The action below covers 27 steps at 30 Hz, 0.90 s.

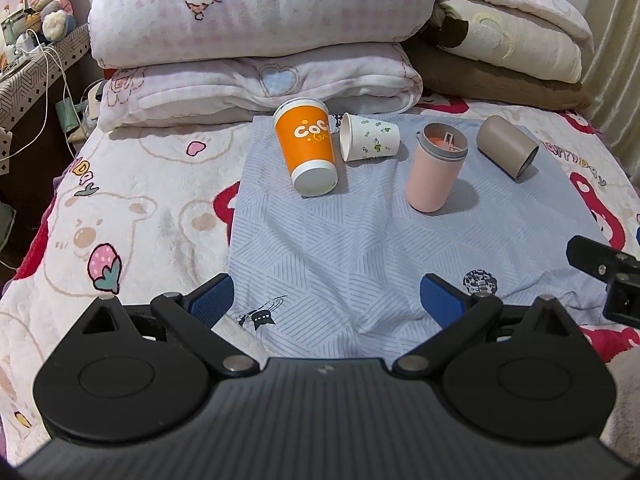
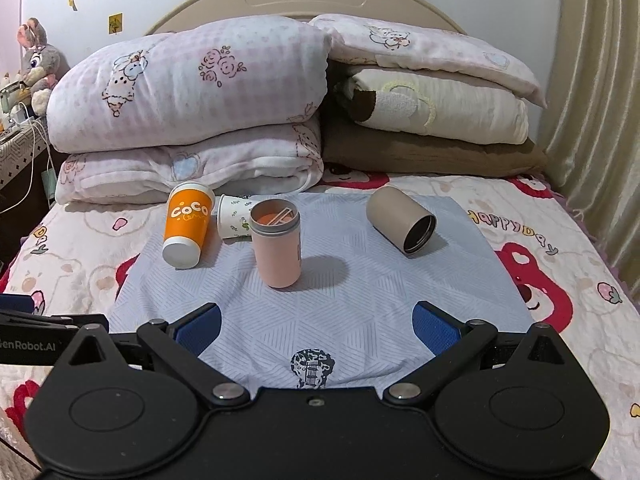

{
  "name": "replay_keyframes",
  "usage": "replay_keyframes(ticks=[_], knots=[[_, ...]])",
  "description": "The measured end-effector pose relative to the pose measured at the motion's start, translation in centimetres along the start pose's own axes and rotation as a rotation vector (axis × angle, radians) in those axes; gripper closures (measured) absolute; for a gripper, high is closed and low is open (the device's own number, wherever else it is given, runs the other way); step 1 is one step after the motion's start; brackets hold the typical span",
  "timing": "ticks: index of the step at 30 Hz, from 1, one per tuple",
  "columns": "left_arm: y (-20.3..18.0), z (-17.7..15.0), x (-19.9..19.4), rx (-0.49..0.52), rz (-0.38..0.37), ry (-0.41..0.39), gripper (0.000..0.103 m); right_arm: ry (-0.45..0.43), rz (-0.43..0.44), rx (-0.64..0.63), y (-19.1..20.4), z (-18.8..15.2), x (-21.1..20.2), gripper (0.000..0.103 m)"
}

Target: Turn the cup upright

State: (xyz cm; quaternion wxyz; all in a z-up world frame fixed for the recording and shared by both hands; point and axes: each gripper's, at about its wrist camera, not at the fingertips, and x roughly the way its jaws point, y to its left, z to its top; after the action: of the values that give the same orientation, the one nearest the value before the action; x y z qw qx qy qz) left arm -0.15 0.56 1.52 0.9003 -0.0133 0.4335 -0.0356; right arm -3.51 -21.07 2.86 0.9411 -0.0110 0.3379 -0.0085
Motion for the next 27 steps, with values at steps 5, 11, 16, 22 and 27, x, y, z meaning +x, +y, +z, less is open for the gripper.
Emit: replay_keyframes(ticks=[5, 11, 16, 22, 27], knots=[[0.02, -0.01, -0.01, 0.001, 0.003, 0.001, 0.002, -0.004, -0.017, -0.015, 0.24, -0.03, -0.07, 0.000], [0.19, -0.08, -0.02, 0.001, 0.009, 0.007, 0.002, 0.001, -0.028, -0.022, 0.42, -0.02, 0.10, 0.000], [0.13, -0.08, 0.08, 0.007, 0.020, 0.018, 0.002, 0.004, -0.038, -0.030, 0.53, -0.08, 0.16, 0.000], [0.24, -0.01, 0.20, 0.007, 0.028, 0.028, 0.002, 0.008, -0.048, -0.034, 0.43, -0.11, 0.20, 0.000], [0.25, 0.03, 0.20, 0.011, 0.027, 0.027, 0.002, 0.006, -0.058, -0.037, 0.40, -0.12, 0.19, 0.000]])
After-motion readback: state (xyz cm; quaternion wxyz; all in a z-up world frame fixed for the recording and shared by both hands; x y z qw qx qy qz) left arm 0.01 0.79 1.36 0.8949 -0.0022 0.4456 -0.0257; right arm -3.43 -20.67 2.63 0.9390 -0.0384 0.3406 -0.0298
